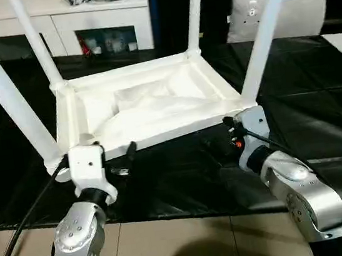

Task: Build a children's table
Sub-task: Rotate leg to tighten

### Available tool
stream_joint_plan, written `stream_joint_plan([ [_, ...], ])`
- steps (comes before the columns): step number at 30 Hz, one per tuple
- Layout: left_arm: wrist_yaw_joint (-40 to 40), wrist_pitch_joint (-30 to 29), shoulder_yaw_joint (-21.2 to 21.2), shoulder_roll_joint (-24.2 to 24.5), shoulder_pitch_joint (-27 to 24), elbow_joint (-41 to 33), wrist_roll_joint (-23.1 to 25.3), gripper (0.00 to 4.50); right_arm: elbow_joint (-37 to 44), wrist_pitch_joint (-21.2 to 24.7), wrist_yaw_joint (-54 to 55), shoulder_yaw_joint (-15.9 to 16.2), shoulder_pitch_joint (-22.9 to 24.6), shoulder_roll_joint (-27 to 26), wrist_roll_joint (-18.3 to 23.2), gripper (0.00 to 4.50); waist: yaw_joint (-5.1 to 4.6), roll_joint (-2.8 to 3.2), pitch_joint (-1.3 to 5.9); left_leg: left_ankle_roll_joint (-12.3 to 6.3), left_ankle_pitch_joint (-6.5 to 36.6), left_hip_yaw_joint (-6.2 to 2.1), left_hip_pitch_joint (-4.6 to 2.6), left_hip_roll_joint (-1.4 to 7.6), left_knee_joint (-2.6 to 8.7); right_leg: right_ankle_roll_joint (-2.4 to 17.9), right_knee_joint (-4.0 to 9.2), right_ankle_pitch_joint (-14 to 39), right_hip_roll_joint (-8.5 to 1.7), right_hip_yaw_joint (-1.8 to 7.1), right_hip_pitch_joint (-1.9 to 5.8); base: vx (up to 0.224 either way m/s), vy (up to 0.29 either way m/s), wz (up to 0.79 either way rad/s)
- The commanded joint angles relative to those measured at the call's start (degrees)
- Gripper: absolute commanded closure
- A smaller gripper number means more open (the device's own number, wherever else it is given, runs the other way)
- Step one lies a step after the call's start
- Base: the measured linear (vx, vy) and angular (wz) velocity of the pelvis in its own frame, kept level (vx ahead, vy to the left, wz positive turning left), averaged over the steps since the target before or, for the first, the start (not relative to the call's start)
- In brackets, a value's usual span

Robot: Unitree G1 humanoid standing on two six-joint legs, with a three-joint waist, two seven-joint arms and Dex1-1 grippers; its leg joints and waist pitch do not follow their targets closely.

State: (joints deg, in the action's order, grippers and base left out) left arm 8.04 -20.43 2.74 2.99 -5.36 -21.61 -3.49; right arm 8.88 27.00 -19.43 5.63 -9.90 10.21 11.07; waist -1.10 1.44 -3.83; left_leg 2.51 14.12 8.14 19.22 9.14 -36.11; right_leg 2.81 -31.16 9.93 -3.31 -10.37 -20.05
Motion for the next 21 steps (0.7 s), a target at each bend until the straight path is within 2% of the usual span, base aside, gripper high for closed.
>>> stream_joint_plan([
  [1, -3.8, 2.2, 2.5, -1.5, -0.2, 0.0, 0.5, 0.09, 1.0, 1.9, -0.2, 0.4, -0.5, 0.2, 0.0, 0.00, 0.31, -0.18, 2.69, -1.95, 17.2, -2.58, 0.46, 4.54, 5.33, -2.2, 5.80, 30.6, -7.05, 4.30, 1.12, 0.000, 0.000, 0.00],
  [2, -3.8, 2.2, 2.5, -1.5, -0.2, 0.0, 0.5, 0.09, 1.0, 1.9, -0.2, 0.4, -0.5, 0.2, 0.0, 0.00, 0.36, -0.12, 2.89, -2.02, 16.5, -2.67, 0.69, 5.02, 5.55, -1.1, 5.33, 27.0, -7.00, 4.55, 1.32, 0.000, 0.000, 0.00],
  [4, -5.5, 4.0, 3.8, -2.3, -0.1, 0.4, 0.3, 0.09, 1.4, 2.6, 0.1, 0.7, -0.4, 0.4, -0.3, 0.00, 0.80, 0.07, 3.34, -2.23, 13.1, -2.61, 0.82, 5.31, 5.57, 1.1, 4.36, 20.6, -7.10, 5.24, 1.42, 0.061, 0.000, 0.05],
  [6, -7.5, 5.6, 5.5, -3.2, -0.3, 0.3, 0.3, 0.09, 1.2, 3.0, -0.5, 1.3, -0.4, 0.9, -0.5, 0.00, 1.51, -0.16, 3.96, -3.40, 5.7, -2.33, 1.21, 5.43, 5.07, 4.1, 2.87, 11.7, -7.22, 5.90, 1.78, 0.067, -0.004, 0.04],
  [7, -8.0, 5.9, 5.9, -3.5, -0.4, 0.3, 0.3, 0.09, 1.1, 3.0, -0.7, 1.5, -0.4, 1.1, -0.6, 0.00, 1.71, -0.21, 4.29, -3.90, 2.5, -2.37, 1.52, 5.44, 4.84, 5.0, 2.12, 8.1, -7.36, 6.08, 2.14, 0.062, -0.007, 0.00],
  [8, -8.8, 6.7, 6.8, -4.0, -0.7, 0.2, 0.0, 0.09, 1.0, 1.5, -1.6, 2.3, -0.2, 1.6, -1.2, 0.00, 2.10, 0.02, 4.76, -5.44, -3.6, -2.34, 1.85, 5.38, 4.33, 6.4, 0.90, 0.6, -7.15, 6.17, 2.12, 0.062, -0.007, 0.00],
  [9, -9.5, 7.8, 7.6, -4.6, -1.0, 0.0, -0.5, 0.09, 1.1, 0.2, -2.7, 3.2, 0.1, 2.2, -1.5, 0.00, 2.25, -0.31, 4.86, -6.93, -7.2, -2.20, 1.94, 5.30, 3.87, 7.5, 0.14, -3.8, -7.11, 6.37, 1.88, 0.053, -0.010, -0.01],
  [10, -9.7, 8.3, 7.9, -4.9, -1.1, 0.0, -0.7, 0.09, 1.2, 0.0, -3.2, 3.5, 0.2, 2.4, -1.5, 0.00, 2.41, -0.19, 4.86, -7.74, -8.2, -2.15, 2.08, 5.23, 3.76, 8.0, -0.09, -5.1, -7.16, 6.44, 1.94, 0.000, 0.000, 0.00],
  [11, -10.0, 9.7, 9.0, -5.4, -1.4, -0.1, -1.5, 0.09, 1.9, 0.1, -4.4, 3.9, 0.6, 2.7, -1.0, 0.00, 2.77, -0.34, 4.83, -8.97, -8.2, -1.83, 2.08, 5.09, 3.55, 8.6, -0.17, -5.4, -7.15, 6.64, 1.72, 0.000, 0.000, 0.00],
  [12, -10.1, 9.8, 9.1, -5.4, -1.4, -0.1, -1.5, 0.09, 1.9, 0.1, -4.5, 3.9, 0.7, 2.7, -0.9, 0.00, 3.14, -0.48, 4.51, -9.62, -6.1, -1.58, 2.12, 5.07, 3.70, 8.9, 0.11, -2.9, -7.14, 6.82, 1.61, 0.000, 0.000, 0.00],
  [13, -10.3, 10.3, 9.8, -5.5, -1.5, 0.1, -1.9, 0.09, 2.6, 0.6, -5.6, 3.7, 1.0, 2.6, 0.6, 0.00, 3.35, -0.43, 4.37, -9.61, -4.7, -1.57, 2.07, 5.14, 3.87, 8.9, 0.37, -0.7, -7.15, 6.77, 1.63, 0.000, 0.000, 0.00],
  [14, -10.5, 10.5, 10.7, -5.4, -1.3, 0.7, -2.6, 0.09, 3.3, 1.1, -6.1, 3.5, 1.2, 2.4, 1.6, 0.00, 3.55, -0.46, 4.10, -9.20, -1.7, -1.43, 1.90, 5.25, 4.05, 8.2, 0.99, 3.9, -7.09, 6.74, 1.52, 0.000, 0.000, 0.00],
  [15, -10.4, 10.7, 11.1, -5.3, -1.2, 1.2, -3.1, 0.09, 3.4, 0.8, -6.3, 3.4, 1.1, 2.3, 1.9, 0.00, 3.66, -0.43, 3.83, -8.15, 1.1, -1.43, 1.80, 5.32, 4.32, 7.2, 1.56, 8.8, -6.98, 6.62, 1.47, 0.000, 0.000, 0.00],
  [16, -10.3, 10.8, 11.3, -5.1, -1.1, 1.5, -3.4, 0.09, 3.3, 0.2, -6.3, 3.4, 1.0, 2.3, 1.7, 0.00, 3.61, -0.46, 3.67, -7.46, 2.6, -1.44, 1.75, 5.35, 4.51, 6.4, 1.88, 11.2, -6.87, 6.55, 1.44, 0.000, 0.000, 0.00],
  [18, -10.2, 10.9, 11.6, -4.9, -1.0, 2.0, -3.6, 0.09, 3.2, -0.1, -6.3, 3.4, 0.9, 2.2, 1.7, 0.00, 3.34, -0.49, 2.86, -4.17, 10.2, -1.40, 0.87, 5.28, 5.19, 3.4, 3.29, 21.8, -6.61, 6.33, 0.86, 0.000, 0.000, 0.00],
  [20, -8.6, 11.3, 12.4, -3.5, 0.6, 4.8, -4.5, 0.09, 2.7, 0.7, -6.3, 3.4, 0.3, 2.6, 1.9, 0.00, 3.19, -0.45, 2.86, -2.38, 13.4, -1.53, 0.18, 4.94, 5.17, 1.3, 4.12, 26.7, -6.69, 6.15, 0.74, 0.000, 0.000, 0.00],
  [21, -8.6, 11.3, 12.4, -3.5, 0.6, 4.8, -4.5, 0.09, 2.7, 0.7, -6.3, 3.4, 0.3, 2.6, 1.9, 0.00, 3.15, -0.41, 2.84, -2.18, 13.5, -1.53, 0.20, 4.80, 5.18, 0.9, 4.28, 27.0, -6.59, 6.14, 0.67, 0.000, 0.000, 0.00],
])
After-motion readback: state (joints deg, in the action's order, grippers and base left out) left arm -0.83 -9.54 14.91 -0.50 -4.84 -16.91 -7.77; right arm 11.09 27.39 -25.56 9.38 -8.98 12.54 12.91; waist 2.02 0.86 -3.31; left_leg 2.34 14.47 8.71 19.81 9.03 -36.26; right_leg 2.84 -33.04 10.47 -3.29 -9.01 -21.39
